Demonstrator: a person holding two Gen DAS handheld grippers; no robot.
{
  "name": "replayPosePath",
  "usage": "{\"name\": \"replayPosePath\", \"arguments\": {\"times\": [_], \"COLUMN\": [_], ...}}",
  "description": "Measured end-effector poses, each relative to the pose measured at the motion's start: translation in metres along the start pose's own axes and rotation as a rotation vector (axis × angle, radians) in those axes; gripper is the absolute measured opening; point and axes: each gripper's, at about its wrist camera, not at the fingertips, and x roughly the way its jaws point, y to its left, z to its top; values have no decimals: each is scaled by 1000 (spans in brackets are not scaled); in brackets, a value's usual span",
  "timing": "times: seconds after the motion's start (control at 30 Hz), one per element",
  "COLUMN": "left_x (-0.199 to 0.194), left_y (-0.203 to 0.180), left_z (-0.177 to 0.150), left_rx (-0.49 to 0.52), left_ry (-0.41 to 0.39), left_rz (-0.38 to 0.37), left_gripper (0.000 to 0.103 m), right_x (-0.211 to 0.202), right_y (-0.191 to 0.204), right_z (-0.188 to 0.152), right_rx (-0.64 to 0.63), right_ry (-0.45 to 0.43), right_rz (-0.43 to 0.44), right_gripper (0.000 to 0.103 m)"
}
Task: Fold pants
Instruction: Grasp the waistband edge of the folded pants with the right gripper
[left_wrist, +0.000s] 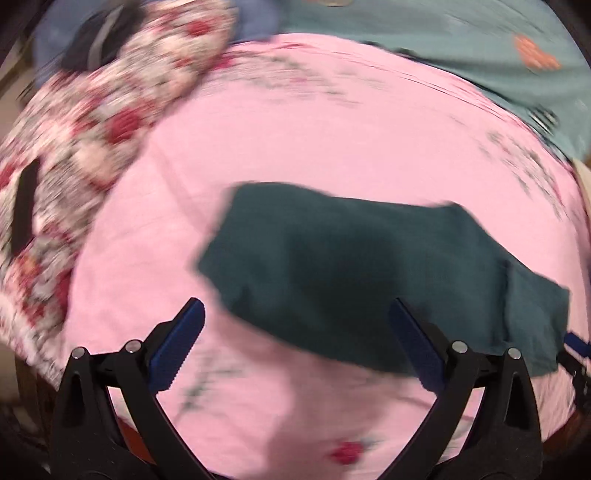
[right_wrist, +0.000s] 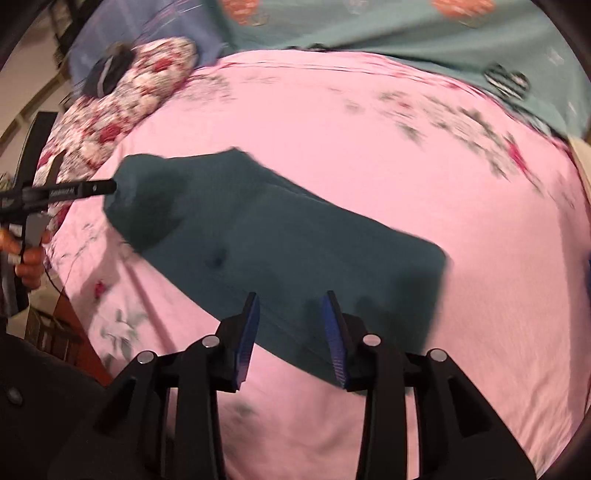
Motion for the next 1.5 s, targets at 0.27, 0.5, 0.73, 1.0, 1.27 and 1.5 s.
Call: {"name": "replayPosePath", "arguments": {"times": [0.27, 0.5, 0.73, 1.0, 1.27, 1.5], "left_x": [-18, -5, 17, 35, 51, 73], "left_y": [159, 207, 217, 219, 215, 193], "left_z": [-20, -34, -38, -22, 16, 53], "left_rx": [-265, -291, -327, -318, -285, -312], "left_ry": [-21, 14, 40, 51, 50, 107], "left_rz": [24, -48, -150, -236, -300, -545], "left_gripper": [101, 101, 101, 101, 101, 101], "right_x": [61, 136, 182, 206, 196, 150], "right_y": [173, 275, 297, 305, 287, 284], "right_z": [79, 119, 130, 136, 143, 142], "right_rx": [-316, -400, -417, -398, -269, -268], "right_ry": [-40, 31, 97, 82, 90, -7], "right_rz": [143, 167, 91, 5, 52, 50], "right_gripper": [37, 37, 37, 39, 14, 12]}}
